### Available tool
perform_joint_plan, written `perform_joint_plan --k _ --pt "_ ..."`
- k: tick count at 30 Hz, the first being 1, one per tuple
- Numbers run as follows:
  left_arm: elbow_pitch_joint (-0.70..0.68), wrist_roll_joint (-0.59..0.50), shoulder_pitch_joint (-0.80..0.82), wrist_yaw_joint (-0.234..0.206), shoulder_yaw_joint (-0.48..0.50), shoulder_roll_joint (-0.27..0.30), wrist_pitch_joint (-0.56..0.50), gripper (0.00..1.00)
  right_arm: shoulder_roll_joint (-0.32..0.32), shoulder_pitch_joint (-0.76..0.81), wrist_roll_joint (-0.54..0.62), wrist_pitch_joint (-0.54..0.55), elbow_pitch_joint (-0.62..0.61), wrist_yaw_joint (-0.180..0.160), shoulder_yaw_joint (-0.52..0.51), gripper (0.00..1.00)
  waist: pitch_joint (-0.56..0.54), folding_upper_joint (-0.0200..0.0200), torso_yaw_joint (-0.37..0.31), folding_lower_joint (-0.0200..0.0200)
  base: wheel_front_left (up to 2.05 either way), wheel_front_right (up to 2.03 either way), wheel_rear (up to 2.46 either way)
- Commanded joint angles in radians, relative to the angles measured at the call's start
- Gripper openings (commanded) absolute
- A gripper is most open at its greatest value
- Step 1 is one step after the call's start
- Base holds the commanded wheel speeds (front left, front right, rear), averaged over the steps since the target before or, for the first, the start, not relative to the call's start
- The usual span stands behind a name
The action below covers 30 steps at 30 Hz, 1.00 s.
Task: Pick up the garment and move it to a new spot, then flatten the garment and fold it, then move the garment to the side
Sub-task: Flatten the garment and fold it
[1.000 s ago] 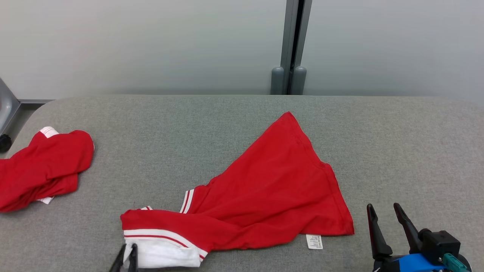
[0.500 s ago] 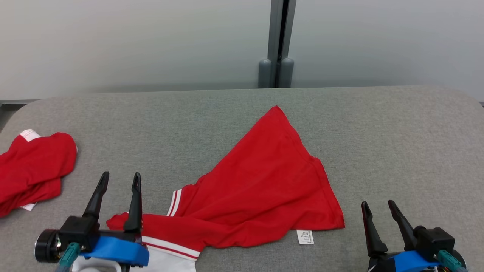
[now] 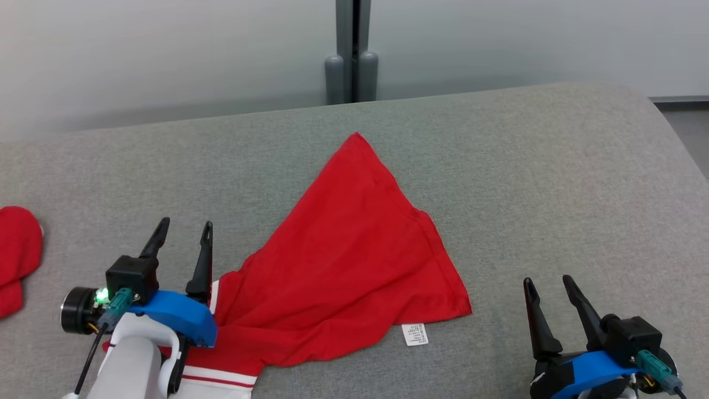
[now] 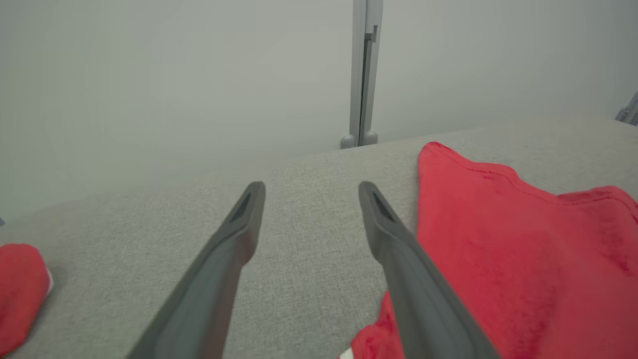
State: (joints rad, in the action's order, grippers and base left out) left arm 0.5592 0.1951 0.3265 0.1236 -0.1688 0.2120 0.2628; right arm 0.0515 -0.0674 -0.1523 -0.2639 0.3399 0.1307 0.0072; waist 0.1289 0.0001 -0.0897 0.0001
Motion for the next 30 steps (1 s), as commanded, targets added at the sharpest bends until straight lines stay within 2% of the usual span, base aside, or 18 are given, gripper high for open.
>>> perform_joint_plan --k 1,10,18,22,23,24,30 --pt "0.037 0.008 0.022 0.005 -0.010 0.004 0.003 1.00 0.001 -0.015 0.003 -0.001 0.001 0.000 0.000 1.00 0.004 -0.0001 -0.009 -0.0001 0.00 0.00 0.00" --pt "0.283 0.056 0.080 0.007 -0.114 0.012 -0.051 1.00 0.005 -0.026 -0.003 -0.001 0.009 0.000 0.004 1.00 0.007 -0.0001 -0.038 -0.0001 0.00 0.00 0.00" --pt "0.422 0.143 0.090 0.007 -0.231 0.004 -0.128 1.00 0.005 -0.028 0.002 -0.001 0.009 0.000 0.004 1.00 0.003 -0.0001 -0.043 -0.0001 0.00 0.00 0.00" --pt "0.445 0.190 0.078 0.007 -0.304 -0.004 -0.160 1.00 0.008 -0.025 0.001 -0.001 0.009 0.000 0.006 1.00 -0.001 -0.0001 -0.042 -0.0001 0.00 0.00 0.00" --pt "0.444 0.199 0.078 0.007 -0.321 -0.002 -0.155 0.57 0.008 -0.023 0.001 -0.001 0.008 0.000 0.007 1.00 -0.002 -0.0001 -0.042 -0.0001 0.00 0.00 0.00" --pt "0.442 0.206 0.079 0.007 -0.337 0.001 -0.150 0.00 0.008 -0.022 0.002 -0.001 0.008 0.000 0.007 1.00 -0.003 -0.0001 -0.042 -0.0001 0.00 0.00 0.00" --pt "0.421 0.233 0.163 0.007 -0.370 0.037 -0.062 0.00 0.007 -0.015 0.002 -0.001 -0.001 0.000 0.001 1.00 -0.003 -0.0001 -0.034 -0.0001 0.00 0.00 0.00"
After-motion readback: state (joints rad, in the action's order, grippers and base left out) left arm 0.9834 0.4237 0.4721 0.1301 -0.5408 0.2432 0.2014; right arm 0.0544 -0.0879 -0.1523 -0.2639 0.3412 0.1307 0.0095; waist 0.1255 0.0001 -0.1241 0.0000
